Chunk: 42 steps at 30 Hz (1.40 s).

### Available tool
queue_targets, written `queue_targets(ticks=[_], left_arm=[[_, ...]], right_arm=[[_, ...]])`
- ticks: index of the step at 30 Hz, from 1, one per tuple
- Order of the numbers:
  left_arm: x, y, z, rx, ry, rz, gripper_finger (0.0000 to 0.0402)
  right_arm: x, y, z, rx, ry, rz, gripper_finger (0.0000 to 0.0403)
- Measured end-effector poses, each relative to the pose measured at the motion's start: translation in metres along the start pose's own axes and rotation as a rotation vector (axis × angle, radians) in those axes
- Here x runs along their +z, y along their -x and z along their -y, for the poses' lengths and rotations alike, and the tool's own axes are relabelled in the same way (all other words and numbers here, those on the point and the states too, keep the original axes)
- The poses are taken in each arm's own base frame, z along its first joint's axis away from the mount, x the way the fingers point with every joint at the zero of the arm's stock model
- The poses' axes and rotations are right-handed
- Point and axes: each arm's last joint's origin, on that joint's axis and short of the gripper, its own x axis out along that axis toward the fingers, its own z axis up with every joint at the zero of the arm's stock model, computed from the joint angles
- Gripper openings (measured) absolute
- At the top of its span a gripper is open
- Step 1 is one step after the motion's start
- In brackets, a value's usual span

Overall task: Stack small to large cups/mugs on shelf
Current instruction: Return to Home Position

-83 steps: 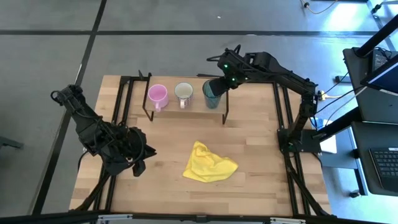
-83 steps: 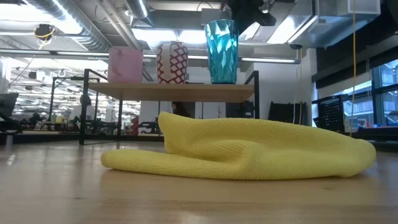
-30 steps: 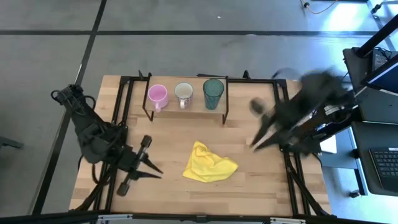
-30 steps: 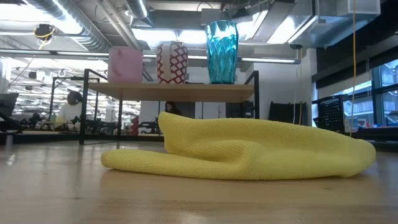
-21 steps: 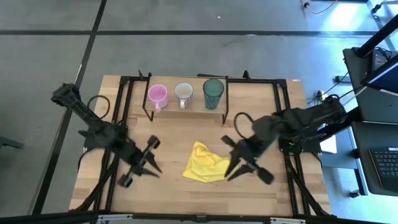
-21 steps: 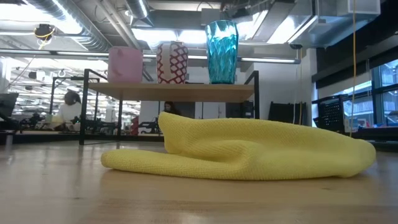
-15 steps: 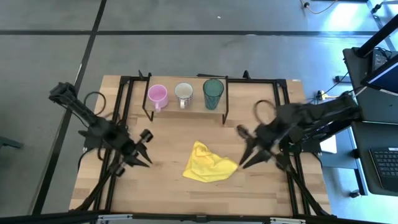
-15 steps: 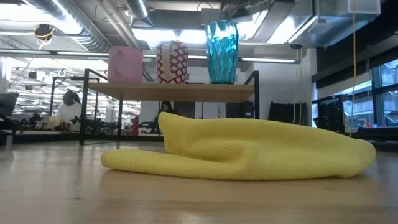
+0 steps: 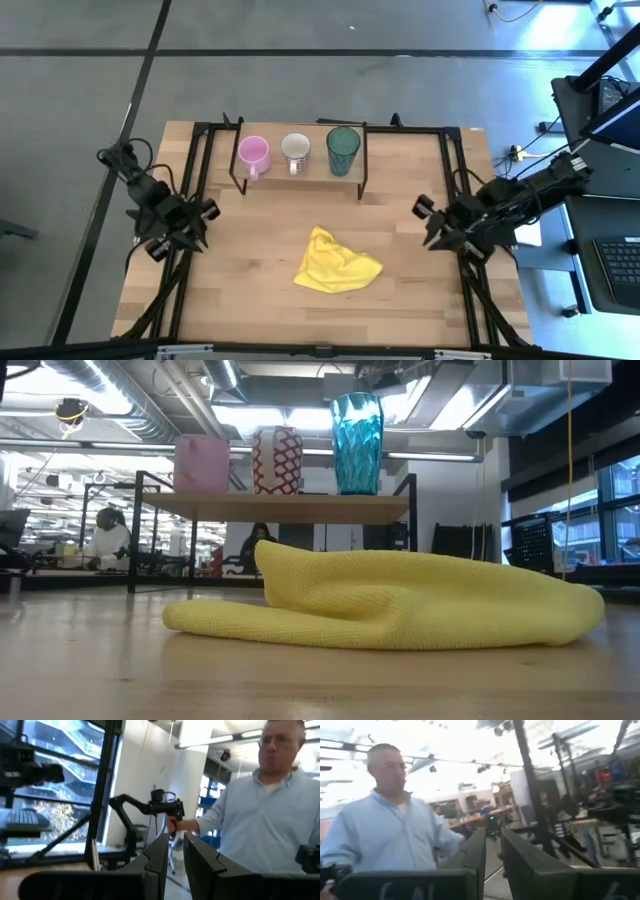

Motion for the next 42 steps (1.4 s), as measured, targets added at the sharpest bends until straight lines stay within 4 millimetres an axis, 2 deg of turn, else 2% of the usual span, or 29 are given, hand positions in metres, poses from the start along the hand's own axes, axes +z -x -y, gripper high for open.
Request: queue_targets(ticks=[5, 7, 11, 14, 17, 21, 25, 29, 36, 42], left_arm=[[-0.018, 0.013, -0.002, -0.015, 0.004, -0.074, 0.0053], [-0.026, 0.016, -0.003, -0.012, -0.006, -0.098, 0.0053], [-0.041, 0.018, -0.007, 0.016, -0.017, -0.179, 0.0053], [-0.054, 0.019, -0.011, 0.074, 0.001, -0.211, 0.0053], [-0.067, 0.02, -0.014, 0.12, 0.003, -0.241, 0.0053], [-0.083, 0.022, -0.017, 0.133, 0.007, -0.268, 0.0053], [-0.083, 0.021, -0.017, 0.131, 0.0, -0.273, 0.0053], [-0.083, 0.022, -0.017, 0.136, -0.002, -0.268, 0.0053], [-0.083, 0.021, -0.014, 0.056, 0.244, -0.285, 0.0053], [-0.083, 0.021, -0.014, 0.048, 0.219, -0.286, 0.0053]], right_arm=[[-0.035, 0.02, 0.009, -0.027, 0.027, 0.011, 0.0062], [-0.039, 0.026, 0.009, -0.016, 0.049, 0.062, 0.0062], [-0.061, 0.041, 0.014, -0.04, 0.068, 0.064, 0.0062], [-0.069, 0.054, 0.015, -0.05, 0.098, 0.15, 0.0062], [-0.081, 0.066, 0.016, -0.049, 0.144, 0.16, 0.0062], [-0.088, 0.067, 0.017, -0.025, 0.184, 0.101, 0.0062], [-0.092, 0.067, 0.016, 0.034, 0.247, 0.054, 0.0062], [-0.096, 0.067, 0.017, 0.028, 0.217, 0.015, 0.0062], [-0.11, 0.068, 0.022, -0.01, 0.155, -0.138, 0.0062], [-0.117, 0.069, 0.024, -0.027, 0.137, -0.206, 0.0062]])
